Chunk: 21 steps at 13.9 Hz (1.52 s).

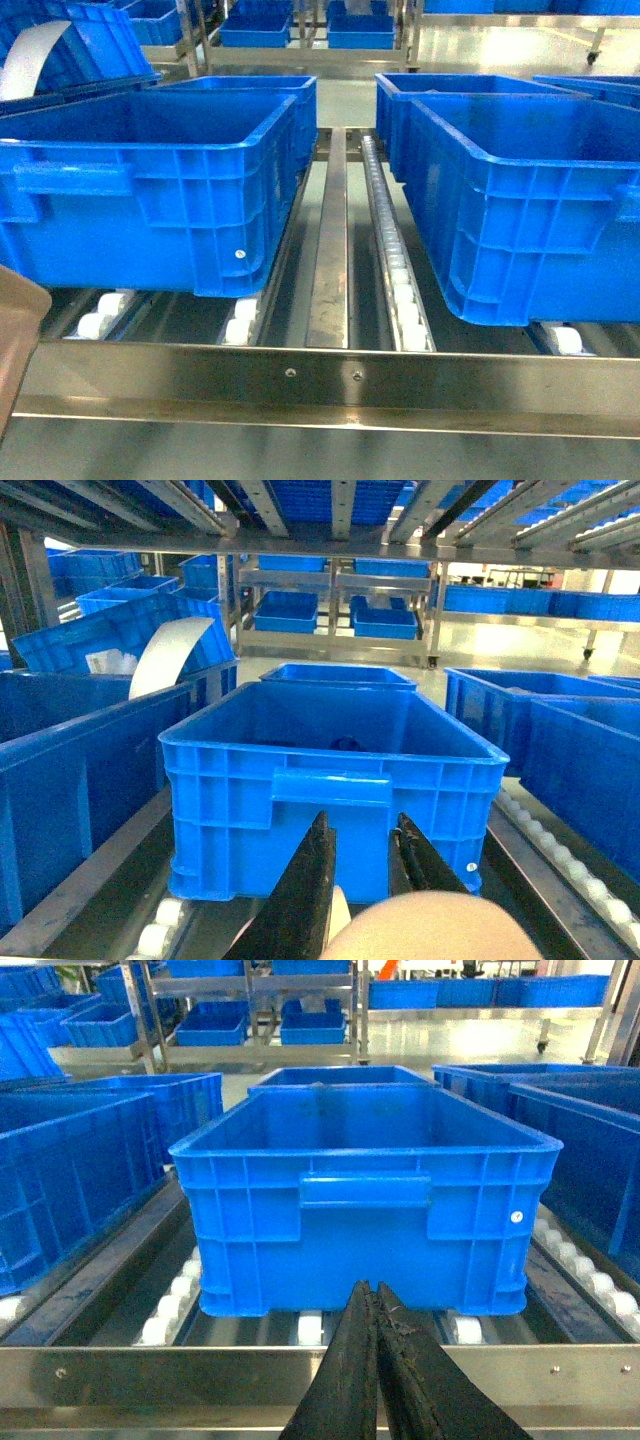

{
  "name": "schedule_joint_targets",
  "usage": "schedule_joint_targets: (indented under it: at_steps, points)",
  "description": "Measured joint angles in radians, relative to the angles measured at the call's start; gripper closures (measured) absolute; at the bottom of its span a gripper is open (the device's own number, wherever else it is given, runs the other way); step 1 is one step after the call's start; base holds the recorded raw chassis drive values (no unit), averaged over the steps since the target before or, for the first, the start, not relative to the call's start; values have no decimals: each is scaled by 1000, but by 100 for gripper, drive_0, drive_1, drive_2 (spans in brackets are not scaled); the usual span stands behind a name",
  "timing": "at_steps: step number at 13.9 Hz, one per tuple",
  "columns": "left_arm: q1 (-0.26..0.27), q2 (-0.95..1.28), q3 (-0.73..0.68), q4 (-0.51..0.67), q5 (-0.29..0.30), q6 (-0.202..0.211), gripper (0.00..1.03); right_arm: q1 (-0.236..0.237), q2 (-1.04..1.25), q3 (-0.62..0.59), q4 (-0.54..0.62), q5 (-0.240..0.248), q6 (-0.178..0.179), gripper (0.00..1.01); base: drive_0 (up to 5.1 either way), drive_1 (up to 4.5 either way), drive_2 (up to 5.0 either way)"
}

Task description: Place part in tray to right shelf

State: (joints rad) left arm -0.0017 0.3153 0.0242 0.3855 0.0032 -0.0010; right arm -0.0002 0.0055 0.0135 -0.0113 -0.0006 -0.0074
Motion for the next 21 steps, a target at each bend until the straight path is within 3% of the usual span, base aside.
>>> schedule_joint_targets:
  at_steps: [16, 17, 18, 19, 20, 21]
  points:
    - [0, -142, -2, -146, 0, 3, 91, 0, -1, 0, 7, 0, 0, 99, 0, 0, 0]
    - [2, -298, -11, -420, 0, 6, 91, 0, -1, 0, 10, -1, 0, 99, 0, 0, 0]
    - [2, -307, -12, -378, -3, 1, 91, 0, -1, 0, 6, 0, 0, 99, 0, 0, 0]
    - [2, -307, -12, -412, -3, 0, 91, 0, -1, 0, 6, 0, 0, 99, 0, 0, 0]
    - [2, -307, -12, -388, -3, 1, 91, 0, -1, 0, 6, 0, 0, 91, 0, 0, 0]
    - [2, -307, -12, -399, -3, 1, 91, 0, -1, 0, 7, 0, 0, 71, 0, 0, 0]
